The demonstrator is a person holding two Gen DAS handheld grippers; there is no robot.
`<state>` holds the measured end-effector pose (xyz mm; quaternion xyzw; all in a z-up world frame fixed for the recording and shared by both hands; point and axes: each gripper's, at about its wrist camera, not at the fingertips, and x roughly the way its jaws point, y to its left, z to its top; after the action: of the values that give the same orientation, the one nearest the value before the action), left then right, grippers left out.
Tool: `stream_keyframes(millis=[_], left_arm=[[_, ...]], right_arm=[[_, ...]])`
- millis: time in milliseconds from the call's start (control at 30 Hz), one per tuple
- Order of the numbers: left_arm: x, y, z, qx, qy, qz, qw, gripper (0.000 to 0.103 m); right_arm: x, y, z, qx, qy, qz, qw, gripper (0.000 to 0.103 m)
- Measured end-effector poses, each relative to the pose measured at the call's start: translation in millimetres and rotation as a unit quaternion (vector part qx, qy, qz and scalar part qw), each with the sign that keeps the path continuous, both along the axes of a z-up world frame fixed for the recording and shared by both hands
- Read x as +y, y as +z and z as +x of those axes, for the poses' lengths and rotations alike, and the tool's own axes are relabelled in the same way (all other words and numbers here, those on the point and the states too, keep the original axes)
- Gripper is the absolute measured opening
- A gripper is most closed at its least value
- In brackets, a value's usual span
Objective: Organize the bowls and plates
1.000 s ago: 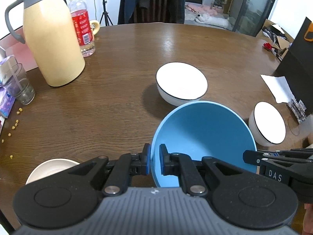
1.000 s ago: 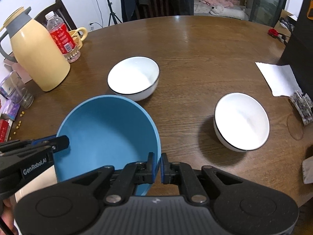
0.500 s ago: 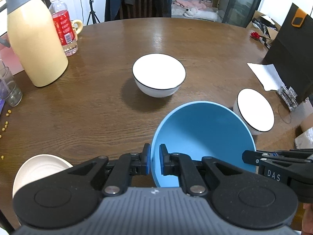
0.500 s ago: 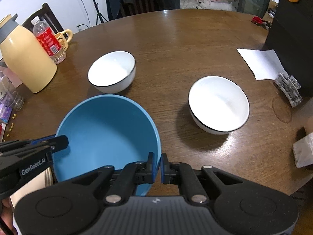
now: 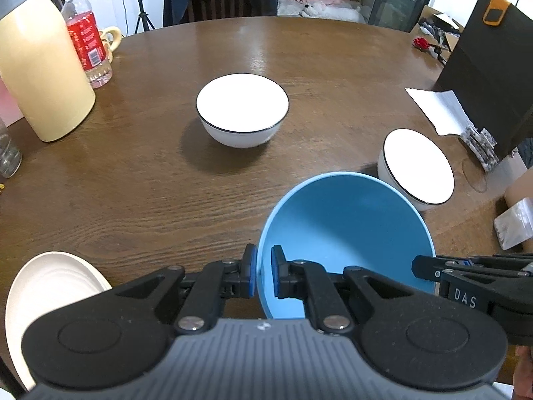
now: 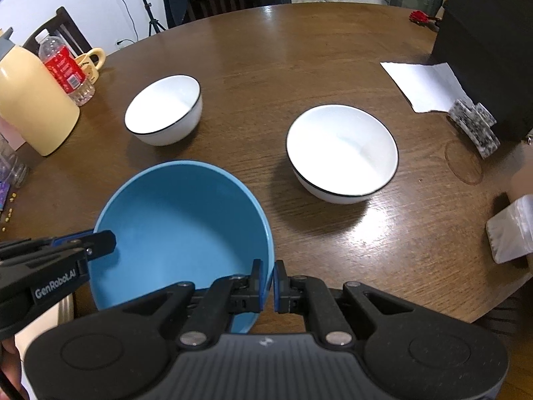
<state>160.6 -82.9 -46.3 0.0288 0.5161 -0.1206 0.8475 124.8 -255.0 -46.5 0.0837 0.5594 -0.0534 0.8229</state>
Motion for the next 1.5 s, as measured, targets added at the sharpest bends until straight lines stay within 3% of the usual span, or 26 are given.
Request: stream_keyframes(millis=[967, 1500], left_arm=[[-17.1, -21.8, -5.1, 0.031, -0.007, 0.004, 0.9995, 0.010], [-14.6, -27.2, -4.3, 0.039, 0.007, 0.010, 0.9992, 0.011]], right_arm=[[-20.9, -25.4, -8.0, 0.031, -0.007, 0.010, 0.999, 0.005], [-15.9, -27.8, -4.3, 0.026, 0.013, 0.010, 1.000, 0.005]])
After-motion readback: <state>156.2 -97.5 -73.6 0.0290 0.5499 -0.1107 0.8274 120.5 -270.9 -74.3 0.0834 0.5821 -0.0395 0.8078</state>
